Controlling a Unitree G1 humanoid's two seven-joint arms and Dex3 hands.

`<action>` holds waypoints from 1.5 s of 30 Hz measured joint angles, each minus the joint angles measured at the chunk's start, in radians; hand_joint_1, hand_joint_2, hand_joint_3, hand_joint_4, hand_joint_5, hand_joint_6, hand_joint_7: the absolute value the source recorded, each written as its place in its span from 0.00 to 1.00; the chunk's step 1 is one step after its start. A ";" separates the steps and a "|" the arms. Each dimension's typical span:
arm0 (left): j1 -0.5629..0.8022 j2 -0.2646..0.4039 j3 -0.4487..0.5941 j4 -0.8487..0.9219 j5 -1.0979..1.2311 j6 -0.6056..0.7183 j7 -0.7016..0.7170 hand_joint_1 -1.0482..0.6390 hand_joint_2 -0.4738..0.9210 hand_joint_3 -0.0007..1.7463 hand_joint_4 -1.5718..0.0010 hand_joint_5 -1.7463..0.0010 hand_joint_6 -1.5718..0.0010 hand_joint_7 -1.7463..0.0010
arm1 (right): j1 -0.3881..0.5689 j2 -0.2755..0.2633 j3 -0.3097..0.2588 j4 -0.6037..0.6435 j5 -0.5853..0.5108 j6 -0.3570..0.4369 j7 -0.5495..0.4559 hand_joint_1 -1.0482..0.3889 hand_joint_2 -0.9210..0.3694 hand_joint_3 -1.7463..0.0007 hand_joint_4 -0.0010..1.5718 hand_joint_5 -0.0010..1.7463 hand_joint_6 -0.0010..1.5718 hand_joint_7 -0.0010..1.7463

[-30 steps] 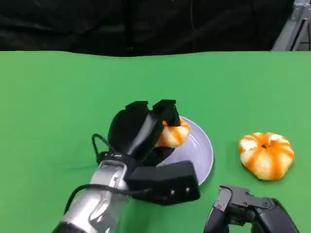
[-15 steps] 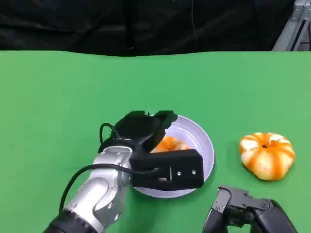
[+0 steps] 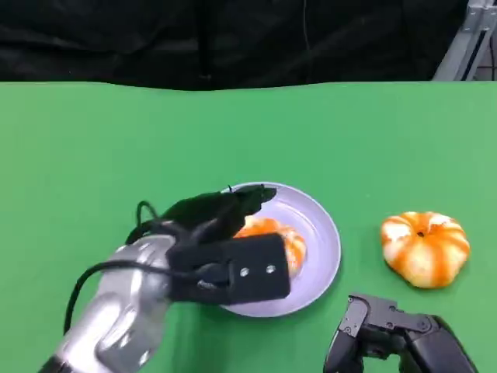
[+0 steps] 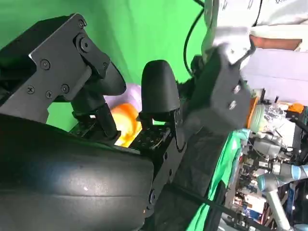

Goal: Grasp the bread from the table and place it into the plate.

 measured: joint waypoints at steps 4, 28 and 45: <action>0.123 -0.012 0.123 -0.123 -0.124 -0.077 0.088 0.32 1.00 0.20 0.92 0.45 0.72 0.78 | 0.000 0.000 0.001 0.000 0.000 0.005 0.000 0.78 0.45 0.19 0.56 0.94 0.48 0.81; 0.916 -0.161 0.424 -0.626 -0.794 -0.366 0.181 0.63 0.69 0.74 0.48 0.03 0.53 0.14 | 0.017 0.000 0.002 -0.012 0.000 0.011 0.001 0.76 0.45 0.20 0.56 0.94 0.48 0.81; 0.905 -0.171 0.404 -0.465 -0.750 -0.500 0.173 0.59 0.69 0.70 0.45 0.02 0.50 0.11 | -0.005 -0.022 -0.051 -0.004 0.039 0.006 0.034 0.77 0.44 0.22 0.56 0.94 0.49 0.80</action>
